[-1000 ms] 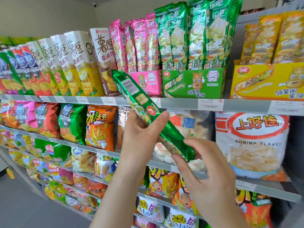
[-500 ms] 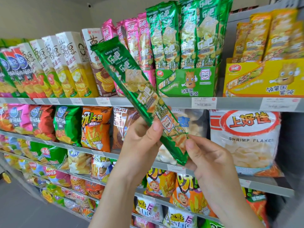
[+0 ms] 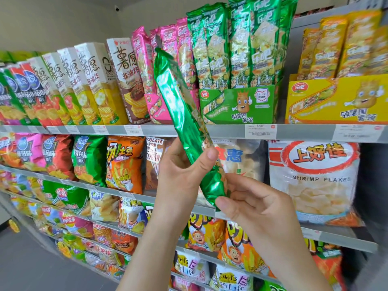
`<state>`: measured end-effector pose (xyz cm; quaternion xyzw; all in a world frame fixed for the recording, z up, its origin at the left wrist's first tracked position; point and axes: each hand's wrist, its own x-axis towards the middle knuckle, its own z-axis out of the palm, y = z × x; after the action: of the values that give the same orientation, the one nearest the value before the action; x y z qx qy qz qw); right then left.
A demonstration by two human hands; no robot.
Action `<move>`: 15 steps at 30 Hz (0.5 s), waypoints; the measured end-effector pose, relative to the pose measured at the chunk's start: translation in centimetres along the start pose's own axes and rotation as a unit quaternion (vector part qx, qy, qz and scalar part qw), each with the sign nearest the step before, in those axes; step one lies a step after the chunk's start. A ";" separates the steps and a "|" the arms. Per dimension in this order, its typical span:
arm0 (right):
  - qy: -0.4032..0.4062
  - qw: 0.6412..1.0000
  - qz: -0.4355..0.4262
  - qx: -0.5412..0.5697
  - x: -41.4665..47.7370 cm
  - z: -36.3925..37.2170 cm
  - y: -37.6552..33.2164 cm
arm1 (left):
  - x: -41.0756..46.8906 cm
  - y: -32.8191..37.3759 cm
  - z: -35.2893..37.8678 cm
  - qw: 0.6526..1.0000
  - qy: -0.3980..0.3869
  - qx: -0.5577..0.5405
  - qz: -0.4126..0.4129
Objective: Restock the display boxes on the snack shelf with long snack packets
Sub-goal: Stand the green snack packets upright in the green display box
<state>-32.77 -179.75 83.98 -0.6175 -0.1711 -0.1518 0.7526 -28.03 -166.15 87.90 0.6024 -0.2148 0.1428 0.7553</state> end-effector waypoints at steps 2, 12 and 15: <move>0.016 1.000 0.006 0.017 -0.1 0.0 0.0 | -0.4 -0.2 0.0 0.999 -0.040 0.001 -0.018; 0.066 0.997 -0.026 0.024 0.0 0.1 -0.4 | -1.9 0.2 -1.1 0.985 -0.162 -0.008 -0.062; 0.060 0.995 -0.053 -0.058 -0.2 0.1 -0.4 | -2.4 0.1 -1.2 0.986 -0.153 0.028 -0.052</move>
<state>-33.14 -179.71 84.31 -0.6403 -0.1486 -0.2378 0.7151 -29.95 -164.86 86.61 0.6484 -0.2918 0.0151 0.7029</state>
